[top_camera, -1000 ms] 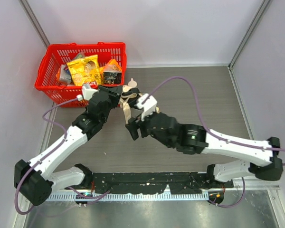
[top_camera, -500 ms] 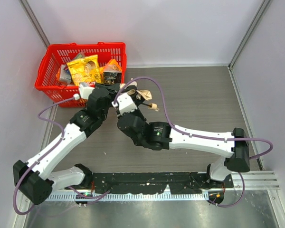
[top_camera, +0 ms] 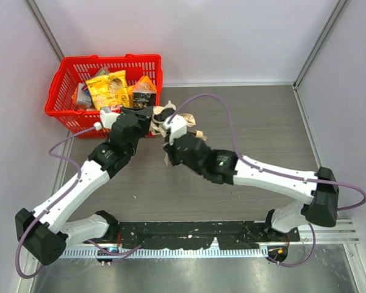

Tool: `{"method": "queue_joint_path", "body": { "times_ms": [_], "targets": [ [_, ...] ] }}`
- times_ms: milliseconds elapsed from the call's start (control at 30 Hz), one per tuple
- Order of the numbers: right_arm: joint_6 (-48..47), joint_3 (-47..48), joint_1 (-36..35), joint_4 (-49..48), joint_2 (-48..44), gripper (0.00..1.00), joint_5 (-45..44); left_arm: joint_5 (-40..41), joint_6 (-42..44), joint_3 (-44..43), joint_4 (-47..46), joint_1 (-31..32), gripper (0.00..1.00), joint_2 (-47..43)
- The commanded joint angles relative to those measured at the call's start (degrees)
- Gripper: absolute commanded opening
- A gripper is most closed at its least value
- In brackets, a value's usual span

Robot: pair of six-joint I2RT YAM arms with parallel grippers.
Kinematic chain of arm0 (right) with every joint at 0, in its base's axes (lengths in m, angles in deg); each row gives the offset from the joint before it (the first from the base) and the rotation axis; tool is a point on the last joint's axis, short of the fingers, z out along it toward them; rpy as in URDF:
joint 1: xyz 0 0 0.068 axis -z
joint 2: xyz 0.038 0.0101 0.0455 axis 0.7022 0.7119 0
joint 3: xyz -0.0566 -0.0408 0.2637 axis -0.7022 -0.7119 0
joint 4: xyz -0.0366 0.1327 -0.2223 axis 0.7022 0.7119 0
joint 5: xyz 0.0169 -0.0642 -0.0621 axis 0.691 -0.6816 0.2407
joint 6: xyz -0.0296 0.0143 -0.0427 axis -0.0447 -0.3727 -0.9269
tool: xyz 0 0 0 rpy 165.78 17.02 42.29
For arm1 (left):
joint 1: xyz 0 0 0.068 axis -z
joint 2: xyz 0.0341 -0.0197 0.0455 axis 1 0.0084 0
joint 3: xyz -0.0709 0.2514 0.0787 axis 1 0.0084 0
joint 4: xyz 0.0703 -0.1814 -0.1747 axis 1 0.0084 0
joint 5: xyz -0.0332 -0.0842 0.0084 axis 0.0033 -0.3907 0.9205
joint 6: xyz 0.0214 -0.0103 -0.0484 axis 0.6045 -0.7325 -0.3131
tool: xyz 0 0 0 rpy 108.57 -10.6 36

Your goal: Put away the umbrella

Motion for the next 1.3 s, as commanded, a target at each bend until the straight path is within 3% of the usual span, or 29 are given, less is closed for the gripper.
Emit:
{"method": "queue_joint_path", "body": {
  "times_ms": [0, 33, 167, 333, 400, 633, 800, 967, 1067, 1267],
  "targets": [
    [12.5, -8.6, 10.8, -15.6, -10.2, 0.01, 41.5, -0.7, -3.7, 1.1, -10.1, -0.4, 0.0, -3.6],
    [13.3, -11.1, 11.4, -17.3, -10.7, 0.01, 49.4, -1.3, -4.3, 1.8, -11.0, -0.6, 0.0, -4.1],
    [17.1, -17.2, 13.3, -26.3, -12.6, 0.01, 58.1, -4.1, -9.0, 3.3, -11.6, -1.0, 0.0, -5.1],
    [29.2, -22.3, 14.8, -49.9, -8.9, 0.01, 74.4, -9.2, -15.1, 6.3, -17.4, -1.4, 0.0, -5.2],
    [30.8, -22.8, 14.7, -52.7, -7.8, 0.01, 76.3, -9.7, -15.0, 6.3, -17.0, -1.3, 0.0, -5.8],
    [19.2, -27.2, 17.9, -35.6, -13.0, 0.01, 63.4, -8.9, -13.8, 3.9, -9.9, -1.4, 0.0, -9.6],
    [11.9, -28.7, 20.4, -24.0, -16.5, 0.01, 46.1, -11.9, -14.2, 3.3, -8.2, -1.7, 0.0, -11.6],
    [9.0, -26.2, 22.1, -19.1, -18.4, 0.01, 49.0, -12.1, -9.2, 2.1, -2.4, -1.7, 0.0, -12.7],
    [8.5, -25.0, 22.2, -17.6, -15.7, 0.01, 53.0, -13.3, -11.8, 5.2, -5.0, -1.7, 0.0, -13.3],
    [6.9, -25.0, 22.2, -17.7, -13.7, 0.01, 45.6, -17.9, -14.3, 5.1, -5.7, -1.7, 0.0, -12.7]
  ]
}}
